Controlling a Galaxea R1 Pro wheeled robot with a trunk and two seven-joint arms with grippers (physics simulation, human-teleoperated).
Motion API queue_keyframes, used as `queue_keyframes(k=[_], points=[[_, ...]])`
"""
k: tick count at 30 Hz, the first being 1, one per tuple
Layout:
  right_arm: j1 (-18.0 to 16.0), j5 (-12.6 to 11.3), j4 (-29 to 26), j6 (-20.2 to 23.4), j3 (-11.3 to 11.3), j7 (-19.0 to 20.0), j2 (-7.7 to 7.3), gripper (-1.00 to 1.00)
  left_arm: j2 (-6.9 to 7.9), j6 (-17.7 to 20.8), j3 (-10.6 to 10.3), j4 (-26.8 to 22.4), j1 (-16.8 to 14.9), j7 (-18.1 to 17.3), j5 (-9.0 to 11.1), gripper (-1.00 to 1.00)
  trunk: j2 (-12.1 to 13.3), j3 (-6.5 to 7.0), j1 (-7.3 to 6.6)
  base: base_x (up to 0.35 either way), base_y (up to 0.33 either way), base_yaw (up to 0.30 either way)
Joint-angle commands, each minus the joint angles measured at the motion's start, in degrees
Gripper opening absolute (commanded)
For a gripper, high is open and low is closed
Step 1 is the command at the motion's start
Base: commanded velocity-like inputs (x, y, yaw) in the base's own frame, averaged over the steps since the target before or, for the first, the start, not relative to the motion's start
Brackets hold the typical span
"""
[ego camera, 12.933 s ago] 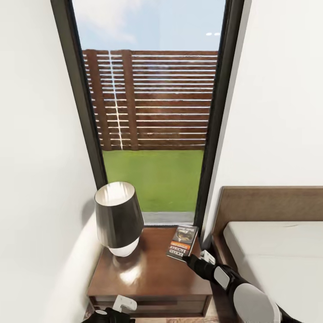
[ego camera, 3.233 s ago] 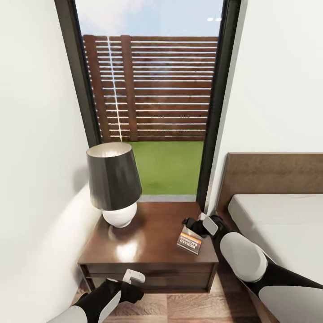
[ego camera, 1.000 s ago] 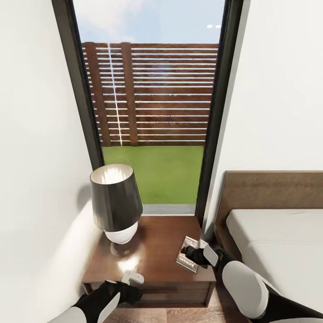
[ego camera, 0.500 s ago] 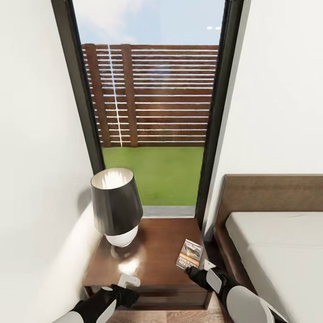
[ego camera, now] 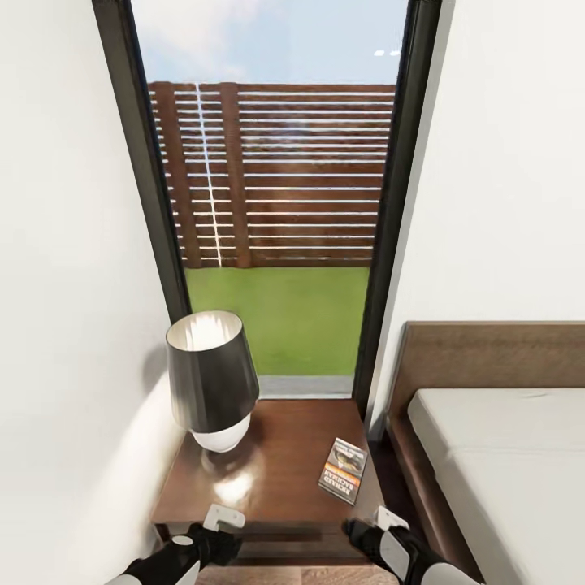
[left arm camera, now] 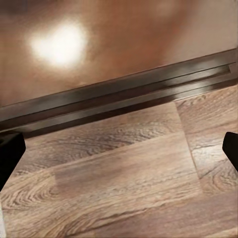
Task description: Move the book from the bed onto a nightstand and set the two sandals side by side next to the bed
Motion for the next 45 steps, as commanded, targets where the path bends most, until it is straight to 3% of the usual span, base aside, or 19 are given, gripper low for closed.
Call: queue_keyframes(k=[1, 12, 27, 36, 45], points=[[0.37, 0.59, -0.18, -0.16, -0.45, 0.17, 0.03, 1.00, 0.03, 0.08, -0.33, 0.01, -0.03, -0.10, 0.59, 1.00, 0.39, 0.13, -0.23, 0.000, 0.000, 0.000], [4.58, 0.60, -0.09, -5.01, -0.48, -0.05, -0.52, 1.00, 0.03, -0.33, -0.34, 0.12, 0.02, -0.06, 0.60, 1.00, 4.80, 2.11, -2.65, 0.000, 0.000, 0.000], [7.50, 0.49, -0.25, -5.57, -0.60, -0.16, -0.68, 1.00, 0.04, -2.36, -0.35, 0.27, 0.02, -0.09, 0.59, 1.00, 10.82, 4.80, -5.94, 0.000, 0.000, 0.000], [8.40, -0.08, -0.49, -5.65, -0.94, -0.18, -2.51, 1.00, 0.03, -2.48, -0.38, 0.30, 0.02, -0.04, 0.59, 1.00, 14.43, 6.41, -7.92, 0.000, 0.000, 0.000], [8.50, -0.17, -0.19, -5.66, -0.94, -0.18, -2.79, 1.00, -0.03, -2.49, -0.38, 0.30, 0.02, -0.02, 0.59, 1.00, 18.03, 8.03, -9.90, 0.000, 0.000, 0.000]])
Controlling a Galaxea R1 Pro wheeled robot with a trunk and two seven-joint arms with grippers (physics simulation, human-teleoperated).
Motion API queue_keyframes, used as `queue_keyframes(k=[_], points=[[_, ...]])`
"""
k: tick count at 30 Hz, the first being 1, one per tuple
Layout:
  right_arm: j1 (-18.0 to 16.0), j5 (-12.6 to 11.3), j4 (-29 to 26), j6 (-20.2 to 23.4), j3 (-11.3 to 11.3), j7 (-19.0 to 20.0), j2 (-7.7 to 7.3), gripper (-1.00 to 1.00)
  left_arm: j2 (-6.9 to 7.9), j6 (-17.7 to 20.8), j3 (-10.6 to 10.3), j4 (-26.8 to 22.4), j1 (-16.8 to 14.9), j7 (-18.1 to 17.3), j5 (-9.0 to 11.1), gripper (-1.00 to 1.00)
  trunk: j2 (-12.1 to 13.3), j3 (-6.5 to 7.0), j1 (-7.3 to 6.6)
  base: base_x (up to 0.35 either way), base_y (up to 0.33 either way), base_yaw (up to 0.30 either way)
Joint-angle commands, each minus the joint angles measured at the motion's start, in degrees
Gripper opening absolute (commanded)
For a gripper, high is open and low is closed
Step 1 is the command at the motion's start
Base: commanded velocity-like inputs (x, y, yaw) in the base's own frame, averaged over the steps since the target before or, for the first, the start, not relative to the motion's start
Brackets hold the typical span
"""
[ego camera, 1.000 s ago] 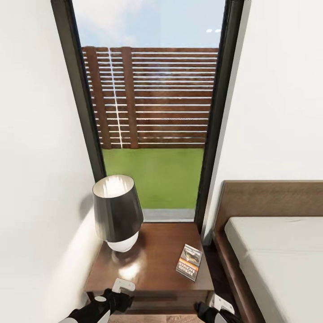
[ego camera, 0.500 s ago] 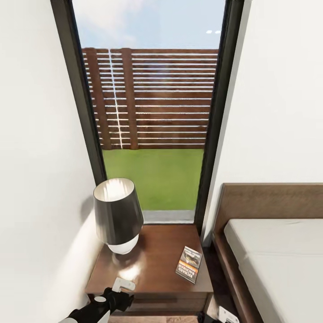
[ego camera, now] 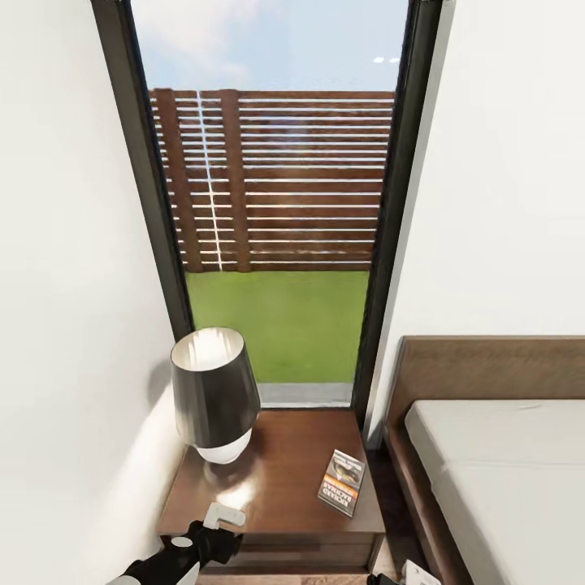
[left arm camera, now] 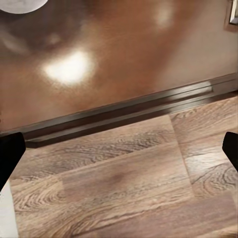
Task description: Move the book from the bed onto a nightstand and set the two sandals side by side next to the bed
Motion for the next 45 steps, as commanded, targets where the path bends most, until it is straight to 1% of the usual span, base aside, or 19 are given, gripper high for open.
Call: queue_keyframes(k=[1, 25, 30, 37, 45], points=[[-0.01, 0.59, -0.18, 0.40, -0.48, 0.15, 0.04, 1.00, 0.01, -0.09, -0.38, 0.06, -0.06, -0.13, 0.59, 1.00, 0.38, 0.13, -0.23, 0.000, 0.000, 0.000], [0.01, 0.89, -0.05, 0.46, -0.47, 0.15, -0.10, 1.00, 0.03, -0.18, -0.39, 0.02, 0.10, -0.12, 0.57, 1.00, 10.01, 4.43, -5.50, 0.000, 0.000, 0.000], [0.23, 1.03, 0.65, 0.46, -0.28, 0.15, 0.27, 1.00, 0.00, -0.20, -0.40, 0.02, 0.12, -0.12, 0.55, 1.00, 12.01, 5.33, -6.60, 0.000, 0.000, 0.000], [0.42, 1.14, 1.18, 0.18, -0.28, 0.13, -0.06, 1.00, 0.00, -0.25, -0.39, 0.01, 0.12, -0.12, 0.55, 1.00, 14.82, 6.59, -8.13, 0.000, 0.000, 0.000], [1.97, 0.93, 1.24, 0.14, -0.28, 0.02, -0.26, 1.00, 0.00, -0.27, -0.40, 0.00, 0.12, -0.08, 0.55, 1.00, 18.03, 8.03, -9.89, 0.000, 0.000, 0.000]])
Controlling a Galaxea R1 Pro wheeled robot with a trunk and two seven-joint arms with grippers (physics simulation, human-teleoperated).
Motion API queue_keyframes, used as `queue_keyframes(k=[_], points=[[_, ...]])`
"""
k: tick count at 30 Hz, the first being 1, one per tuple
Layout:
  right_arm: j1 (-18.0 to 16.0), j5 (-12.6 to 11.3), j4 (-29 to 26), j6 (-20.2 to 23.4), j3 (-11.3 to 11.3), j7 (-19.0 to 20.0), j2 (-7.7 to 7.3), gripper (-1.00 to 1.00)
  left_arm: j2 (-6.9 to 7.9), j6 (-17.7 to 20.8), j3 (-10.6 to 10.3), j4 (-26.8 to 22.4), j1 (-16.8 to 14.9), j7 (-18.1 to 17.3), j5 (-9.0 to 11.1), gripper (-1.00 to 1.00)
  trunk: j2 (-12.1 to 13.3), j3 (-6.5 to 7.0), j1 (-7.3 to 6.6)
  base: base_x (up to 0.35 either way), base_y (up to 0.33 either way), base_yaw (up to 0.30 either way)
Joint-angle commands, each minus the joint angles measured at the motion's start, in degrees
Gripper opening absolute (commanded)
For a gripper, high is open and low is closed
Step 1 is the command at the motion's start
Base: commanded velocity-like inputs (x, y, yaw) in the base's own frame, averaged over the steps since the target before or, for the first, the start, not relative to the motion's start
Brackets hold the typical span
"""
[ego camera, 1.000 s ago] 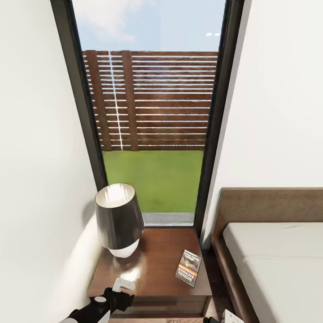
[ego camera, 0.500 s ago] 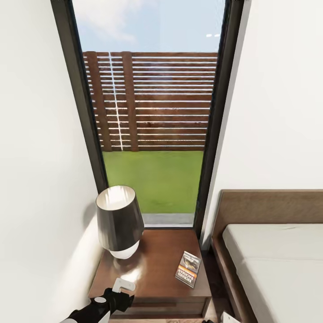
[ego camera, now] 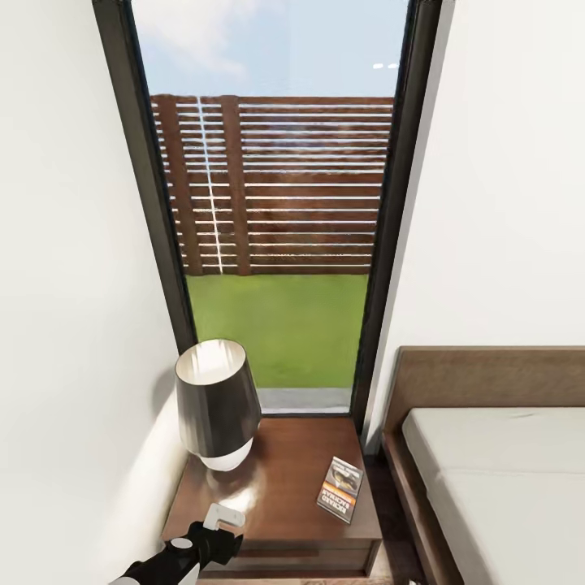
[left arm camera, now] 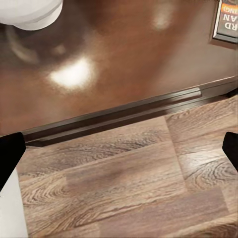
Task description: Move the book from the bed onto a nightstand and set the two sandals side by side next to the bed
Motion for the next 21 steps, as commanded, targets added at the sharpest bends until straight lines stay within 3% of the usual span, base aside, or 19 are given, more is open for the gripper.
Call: queue_keyframes(k=[1, 12, 21], points=[[0.34, 0.58, -0.19, 0.40, -0.48, 0.13, 0.07, 1.00, 0.01, -0.11, -0.40, 0.06, -0.06, -0.12, 0.59, 1.00, 0.37, 0.12, -0.22, 0.000, 0.000, 0.000], [3.02, 0.56, 0.48, 0.39, -0.48, 0.09, 0.02, 1.00, 0.01, -0.15, -0.41, 0.06, -0.06, -0.09, 0.55, 1.00, 4.78, 2.09, -2.64, 0.000, 0.000, 0.000], [7.89, 0.58, 1.04, 0.43, -0.48, 0.09, -0.10, 1.00, 0.03, -1.00, -0.40, 0.08, -0.06, -0.09, 0.55, 1.00, 8.39, 3.71, -4.62, 0.000, 0.000, 0.000]])
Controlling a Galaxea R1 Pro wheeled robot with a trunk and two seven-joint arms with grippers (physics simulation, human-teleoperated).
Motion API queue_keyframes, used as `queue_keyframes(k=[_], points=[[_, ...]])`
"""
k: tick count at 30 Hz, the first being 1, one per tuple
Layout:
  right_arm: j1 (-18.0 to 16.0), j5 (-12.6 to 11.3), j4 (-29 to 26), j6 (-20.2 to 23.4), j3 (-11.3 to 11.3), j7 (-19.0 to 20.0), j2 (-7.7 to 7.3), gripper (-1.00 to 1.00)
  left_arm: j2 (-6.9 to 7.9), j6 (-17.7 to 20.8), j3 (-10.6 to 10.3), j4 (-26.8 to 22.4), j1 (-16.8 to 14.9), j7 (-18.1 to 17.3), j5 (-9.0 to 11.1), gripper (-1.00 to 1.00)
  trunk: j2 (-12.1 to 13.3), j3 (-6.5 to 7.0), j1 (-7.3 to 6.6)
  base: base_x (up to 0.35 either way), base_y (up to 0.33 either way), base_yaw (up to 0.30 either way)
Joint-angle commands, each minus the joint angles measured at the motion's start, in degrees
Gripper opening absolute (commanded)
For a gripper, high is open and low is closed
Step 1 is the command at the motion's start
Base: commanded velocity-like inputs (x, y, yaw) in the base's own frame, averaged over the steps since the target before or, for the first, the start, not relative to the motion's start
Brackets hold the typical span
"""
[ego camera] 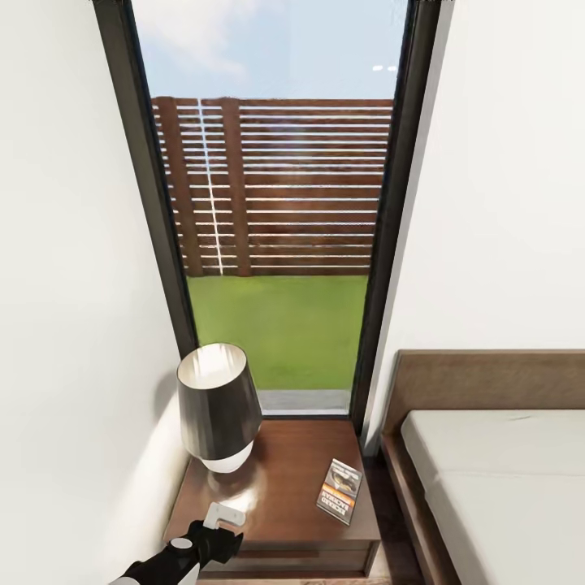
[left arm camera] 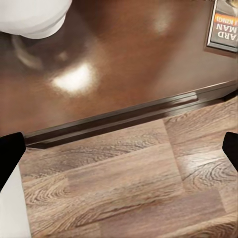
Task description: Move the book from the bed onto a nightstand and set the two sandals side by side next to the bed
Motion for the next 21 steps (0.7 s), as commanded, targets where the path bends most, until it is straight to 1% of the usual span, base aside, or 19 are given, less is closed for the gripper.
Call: queue_keyframes(k=[1, 10, 13, 21], points=[[0.51, 0.58, -0.17, 0.41, -0.48, 0.12, 0.04, 1.00, 0.00, -0.23, -0.40, 0.09, -0.07, -0.14, 0.60, 1.00, 0.36, 0.11, -0.22, 0.000, 0.000, 0.000], [4.48, 0.59, -0.22, 0.37, -0.61, 0.06, -0.11, 1.00, -0.01, -0.33, -0.42, 0.11, -0.07, -0.14, 0.60, 1.00, 3.97, 1.73, -2.19, 0.000, 0.000, 0.000], [5.25, 0.60, -0.23, 0.37, -0.65, 0.02, -0.20, 1.00, -0.01, -0.35, -0.45, 0.10, -0.07, -0.14, 0.60, 1.00, 5.17, 2.26, -2.85, 0.000, 0.000, 0.000], [5.70, 0.60, -0.18, 0.36, -0.59, 0.00, -0.65, 1.00, -0.03, -0.36, -0.46, 0.11, -0.07, -0.14, 0.60, 1.00, 8.38, 3.70, -4.61, 0.000, 0.000, 0.000]])
